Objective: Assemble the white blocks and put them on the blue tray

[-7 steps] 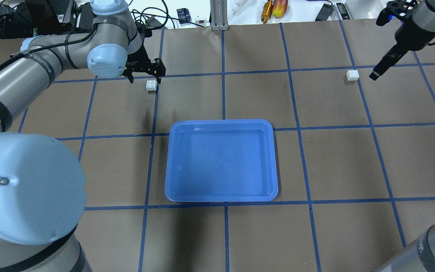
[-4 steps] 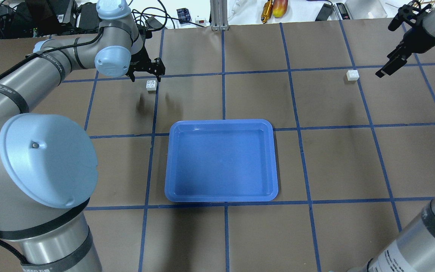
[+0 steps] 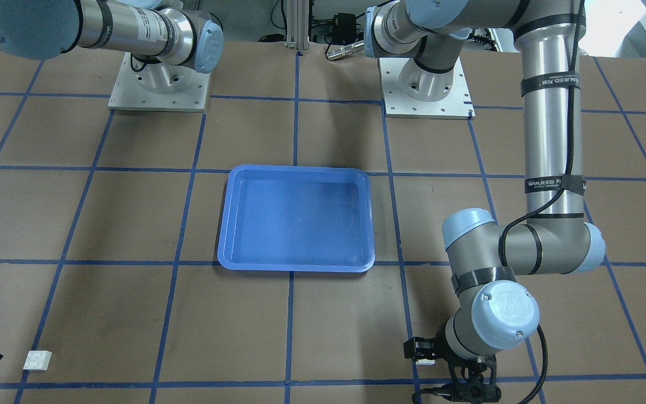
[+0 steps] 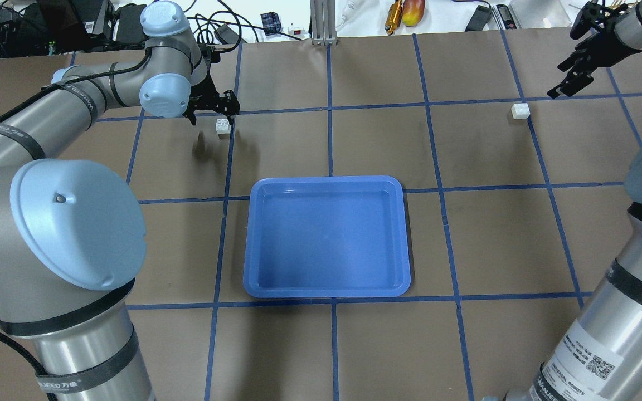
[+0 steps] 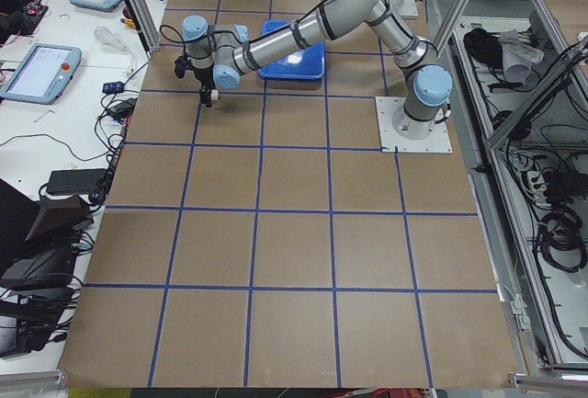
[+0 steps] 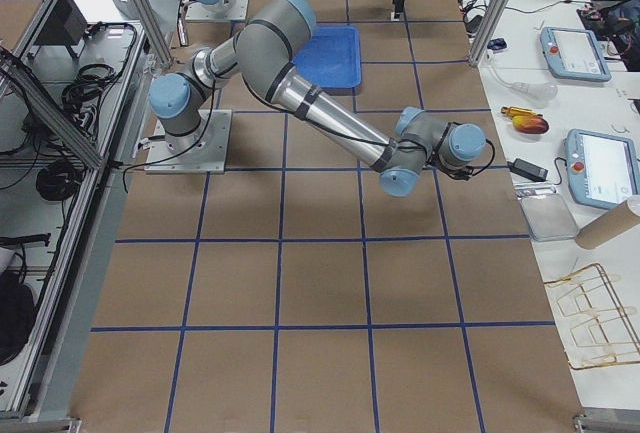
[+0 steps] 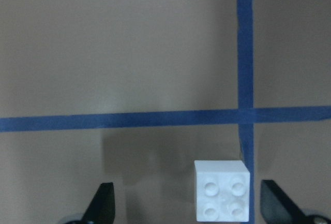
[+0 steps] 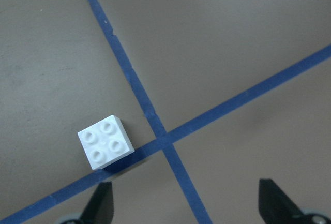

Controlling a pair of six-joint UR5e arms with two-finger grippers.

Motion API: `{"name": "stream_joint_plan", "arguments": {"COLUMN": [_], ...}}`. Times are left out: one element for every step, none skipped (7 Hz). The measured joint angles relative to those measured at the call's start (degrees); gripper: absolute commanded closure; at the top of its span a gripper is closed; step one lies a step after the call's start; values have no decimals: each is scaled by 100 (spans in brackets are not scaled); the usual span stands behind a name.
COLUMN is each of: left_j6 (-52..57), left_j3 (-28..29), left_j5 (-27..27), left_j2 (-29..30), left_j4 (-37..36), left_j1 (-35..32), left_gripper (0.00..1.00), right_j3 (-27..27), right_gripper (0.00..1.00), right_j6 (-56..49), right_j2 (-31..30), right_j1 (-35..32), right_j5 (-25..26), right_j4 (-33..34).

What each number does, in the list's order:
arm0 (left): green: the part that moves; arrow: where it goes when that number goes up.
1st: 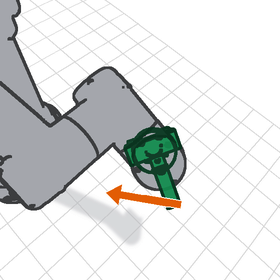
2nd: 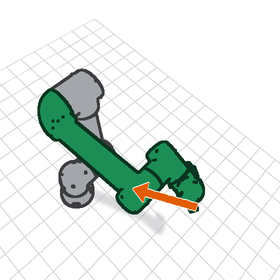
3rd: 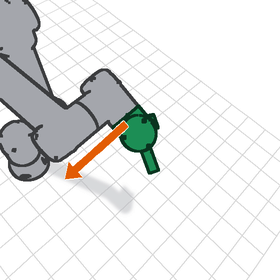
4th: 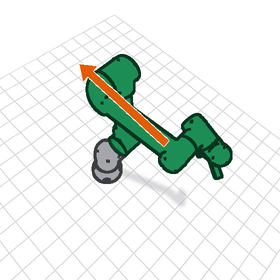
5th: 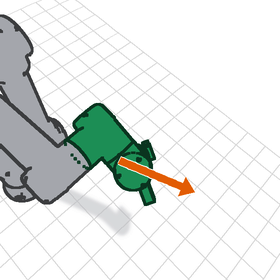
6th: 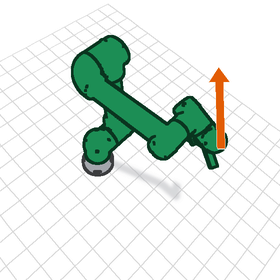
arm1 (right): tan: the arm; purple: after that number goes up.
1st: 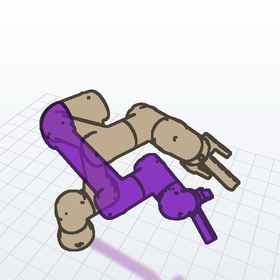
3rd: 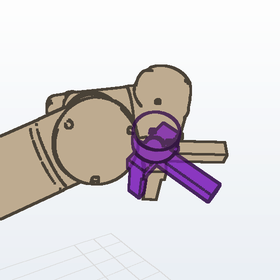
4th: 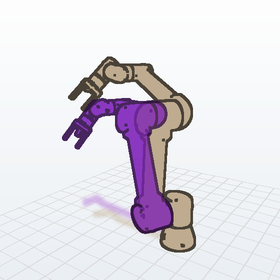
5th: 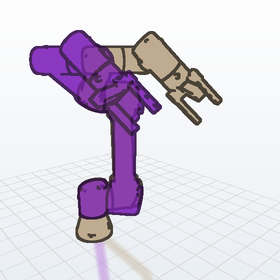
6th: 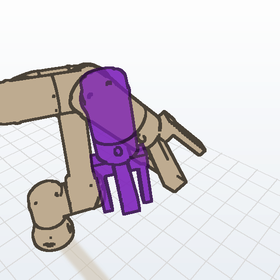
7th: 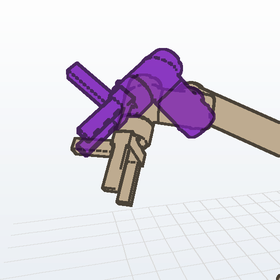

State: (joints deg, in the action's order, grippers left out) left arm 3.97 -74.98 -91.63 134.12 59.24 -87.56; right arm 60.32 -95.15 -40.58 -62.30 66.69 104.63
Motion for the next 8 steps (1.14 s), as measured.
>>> {"name": "stream_joint_plan", "arguments": {"left_j6": [-1,-15,-49,-61,-49,-41,-40,-45], "left_j3": [11,35,65,85,92,95,95,92], "left_j5": [0,6,26,54,90,158,225,261], "left_j2": [23,41,54,63,73,76,79,79], "left_j4": [-5,-6,-3,-1,2,5,8,8], "left_j1": [2,2,2,2,2,2,2,2], "left_gripper": [0,7,35,51,59,70,75,81], "right_j3": [-90,-121,-125,-117,-100,-75,-53,-38], "right_gripper": [0,0,0,0,0,0,0,0], "right_j6": [-730,-1372,-1796,-2145,-2383,-2493,-2533,-2549], "right_j2": [68,92,98,110,123,138,162,188], "right_j1": [-16,-32,-56,-75,-77,-73,-56,-20], "right_j5": [-61,-85,-116,-201,-303,-393,-541,-698], "right_j4": [-363,-649,-800,-896,-997,-1089,-1123,-1135]}}
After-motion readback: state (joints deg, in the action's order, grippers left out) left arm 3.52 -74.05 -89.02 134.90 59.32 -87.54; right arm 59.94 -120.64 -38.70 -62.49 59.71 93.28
